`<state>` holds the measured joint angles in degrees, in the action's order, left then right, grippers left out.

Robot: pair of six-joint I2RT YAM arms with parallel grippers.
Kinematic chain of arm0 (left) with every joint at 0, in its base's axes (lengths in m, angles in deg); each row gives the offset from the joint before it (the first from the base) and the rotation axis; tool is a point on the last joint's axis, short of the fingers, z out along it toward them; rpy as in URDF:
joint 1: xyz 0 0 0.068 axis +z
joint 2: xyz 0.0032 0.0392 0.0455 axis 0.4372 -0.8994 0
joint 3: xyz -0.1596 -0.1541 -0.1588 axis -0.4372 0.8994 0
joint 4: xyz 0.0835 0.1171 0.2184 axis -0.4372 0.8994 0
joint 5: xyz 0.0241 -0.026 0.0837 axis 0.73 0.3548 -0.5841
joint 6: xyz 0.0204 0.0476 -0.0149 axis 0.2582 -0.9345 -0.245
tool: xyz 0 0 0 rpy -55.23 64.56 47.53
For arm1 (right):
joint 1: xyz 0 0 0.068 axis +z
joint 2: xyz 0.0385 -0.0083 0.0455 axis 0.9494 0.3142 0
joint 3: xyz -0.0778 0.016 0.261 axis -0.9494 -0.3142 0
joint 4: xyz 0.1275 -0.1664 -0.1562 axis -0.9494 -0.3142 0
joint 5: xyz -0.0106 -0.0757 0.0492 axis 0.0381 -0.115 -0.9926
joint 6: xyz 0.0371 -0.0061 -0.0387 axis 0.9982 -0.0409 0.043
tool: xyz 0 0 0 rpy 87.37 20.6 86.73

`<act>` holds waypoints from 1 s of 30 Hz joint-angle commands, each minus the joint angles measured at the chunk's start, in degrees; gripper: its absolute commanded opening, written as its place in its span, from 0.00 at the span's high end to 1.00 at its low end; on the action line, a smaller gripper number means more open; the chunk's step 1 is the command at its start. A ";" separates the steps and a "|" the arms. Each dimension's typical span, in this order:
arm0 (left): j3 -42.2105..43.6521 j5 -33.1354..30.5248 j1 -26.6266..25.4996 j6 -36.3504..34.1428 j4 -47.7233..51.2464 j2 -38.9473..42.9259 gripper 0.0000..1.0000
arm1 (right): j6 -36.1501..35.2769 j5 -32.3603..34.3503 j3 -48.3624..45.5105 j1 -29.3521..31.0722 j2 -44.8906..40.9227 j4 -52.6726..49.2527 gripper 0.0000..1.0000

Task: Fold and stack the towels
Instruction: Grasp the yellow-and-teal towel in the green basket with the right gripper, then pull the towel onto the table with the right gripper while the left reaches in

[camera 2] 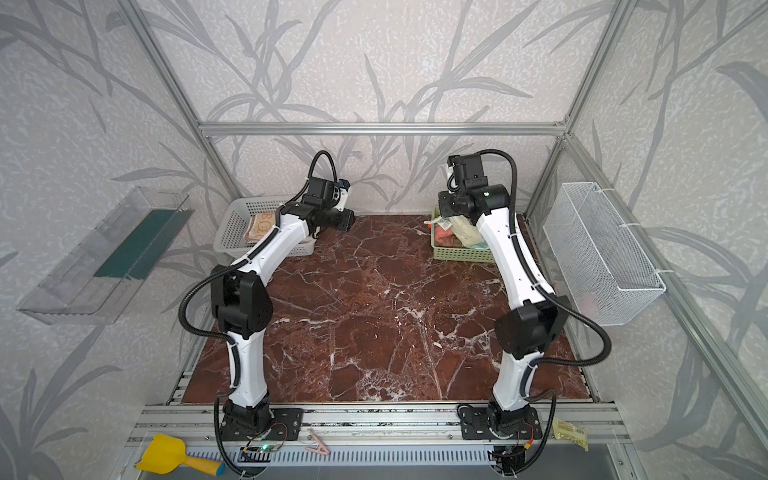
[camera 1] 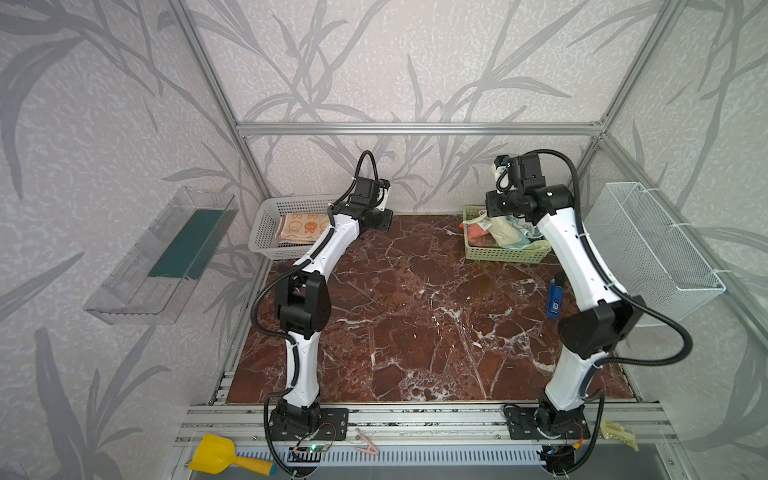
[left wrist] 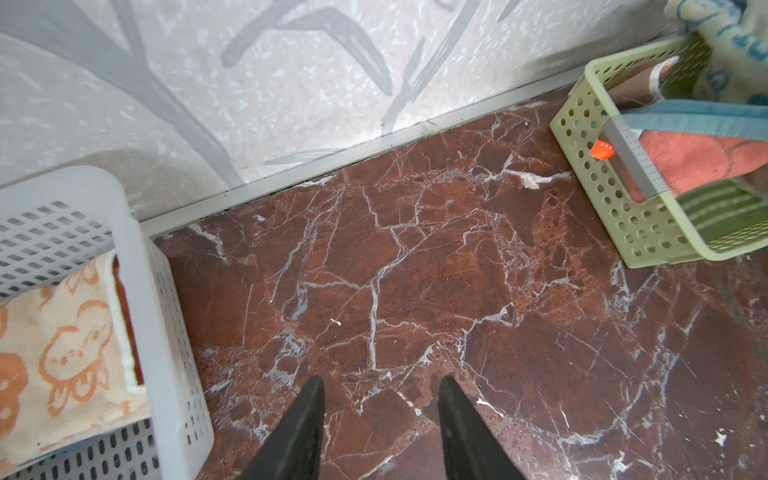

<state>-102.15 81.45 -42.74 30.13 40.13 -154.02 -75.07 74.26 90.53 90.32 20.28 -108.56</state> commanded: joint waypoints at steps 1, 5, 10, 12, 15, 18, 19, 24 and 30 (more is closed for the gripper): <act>5.10 0.06 -0.13 2.79 -5.41 7.65 0.54 | -7.24 2.62 -4.82 8.31 -9.07 3.97 1.00; 14.14 -1.33 0.27 4.83 -10.34 14.59 0.54 | -5.33 0.84 -11.87 16.25 -16.21 7.51 1.00; 22.61 -3.20 0.95 6.20 -10.99 21.24 0.54 | 1.60 -14.41 -26.68 18.63 -19.29 12.07 0.57; 25.92 -3.67 1.08 6.31 -10.20 23.38 0.53 | 4.79 -19.62 -31.88 18.80 -19.42 12.06 0.45; 30.75 -4.11 1.06 6.87 -8.40 26.04 0.53 | 9.40 -19.60 -40.33 18.90 -22.43 13.81 0.43; 36.07 0.34 0.74 7.90 -8.09 27.70 0.54 | 13.24 -13.79 -47.37 17.87 -26.22 15.02 0.41; 37.71 2.89 0.46 8.50 -8.26 27.81 0.54 | 14.65 -12.89 -49.11 16.64 -26.77 14.77 0.41; 44.15 8.69 -6.50 13.88 -11.06 25.44 0.59 | 19.13 -13.99 -55.91 9.67 -24.84 14.07 0.41; 42.31 7.95 -19.34 12.96 -9.12 17.51 0.59 | 20.23 -13.24 -60.36 6.41 -19.12 14.88 0.41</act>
<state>-57.98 88.09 -58.63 42.24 29.95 -134.08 -56.97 61.06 31.34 97.55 -1.12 -94.47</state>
